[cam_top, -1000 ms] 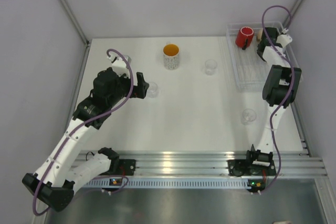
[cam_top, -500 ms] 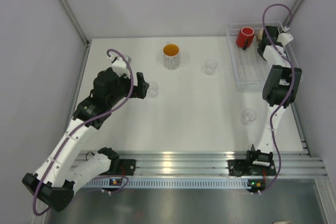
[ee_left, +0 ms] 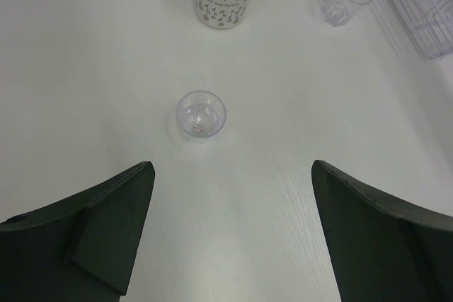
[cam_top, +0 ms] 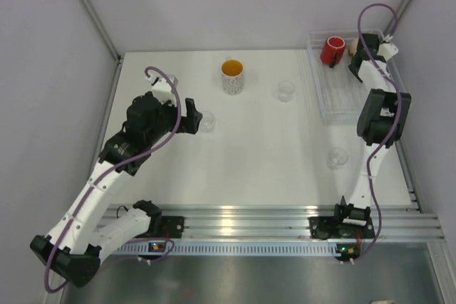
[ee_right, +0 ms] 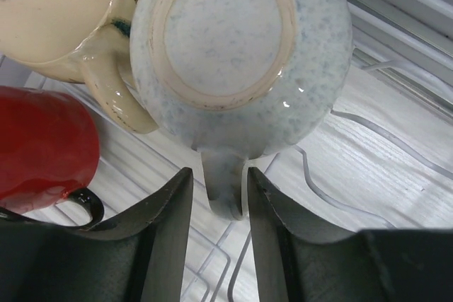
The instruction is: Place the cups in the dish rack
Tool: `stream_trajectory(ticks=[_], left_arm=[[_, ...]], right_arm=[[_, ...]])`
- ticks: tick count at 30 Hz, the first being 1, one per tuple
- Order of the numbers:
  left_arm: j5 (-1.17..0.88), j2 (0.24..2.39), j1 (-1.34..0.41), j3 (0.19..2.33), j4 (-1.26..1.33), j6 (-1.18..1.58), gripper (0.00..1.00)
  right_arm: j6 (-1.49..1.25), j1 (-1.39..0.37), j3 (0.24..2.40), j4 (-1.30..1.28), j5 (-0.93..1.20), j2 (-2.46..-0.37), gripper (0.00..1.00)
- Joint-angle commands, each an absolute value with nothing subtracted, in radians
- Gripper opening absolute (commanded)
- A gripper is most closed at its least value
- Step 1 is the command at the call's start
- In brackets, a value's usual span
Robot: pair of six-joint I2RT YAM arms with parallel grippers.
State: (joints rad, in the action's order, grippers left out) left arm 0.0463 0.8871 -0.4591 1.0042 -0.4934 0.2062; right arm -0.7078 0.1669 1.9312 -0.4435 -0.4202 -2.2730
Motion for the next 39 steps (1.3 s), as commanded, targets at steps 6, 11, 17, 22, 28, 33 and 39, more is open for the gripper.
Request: stream_trajectory(ticks=[6, 11, 17, 22, 28, 33, 39], left_arm=[[0.023, 0.858, -0.462, 1.032, -0.485, 0.192, 0.98], [0.005, 0.871, -0.463, 1.095, -0.506, 0.215, 0.98], [-0.052, 0.887, -0.462, 1.172, -0.563, 0.230, 0.98], [-0.093, 0.956, -0.462, 1.255, -0.595, 0.268, 0.98], [-0.117, 1.081, -0.462, 1.356, -0.600, 0.305, 0.97], [-0.037, 1.257, -0.462, 1.465, -0.607, 0.253, 0.96], [0.098, 1.454, -0.460, 1.629, -0.606, 0.290, 0.94]], right_arm=[[-0.669, 0.186, 1.960, -0.489, -0.359, -2.148, 0.43], [-0.670, 0.198, 1.915, -0.538, -0.263, -2.065, 0.55], [-0.632, 0.225, 1.732, -0.495, -0.120, -1.899, 0.63], [-0.571, 0.213, 1.585, -0.459, 0.024, -1.750, 0.85], [-0.493, 0.155, 1.459, -0.476, 0.090, -1.577, 0.99], [-0.488, 0.065, 1.269, -0.407, 0.199, -1.346, 0.99], [-0.558, -0.107, 1.033, -0.235, 0.345, -1.074, 0.99]])
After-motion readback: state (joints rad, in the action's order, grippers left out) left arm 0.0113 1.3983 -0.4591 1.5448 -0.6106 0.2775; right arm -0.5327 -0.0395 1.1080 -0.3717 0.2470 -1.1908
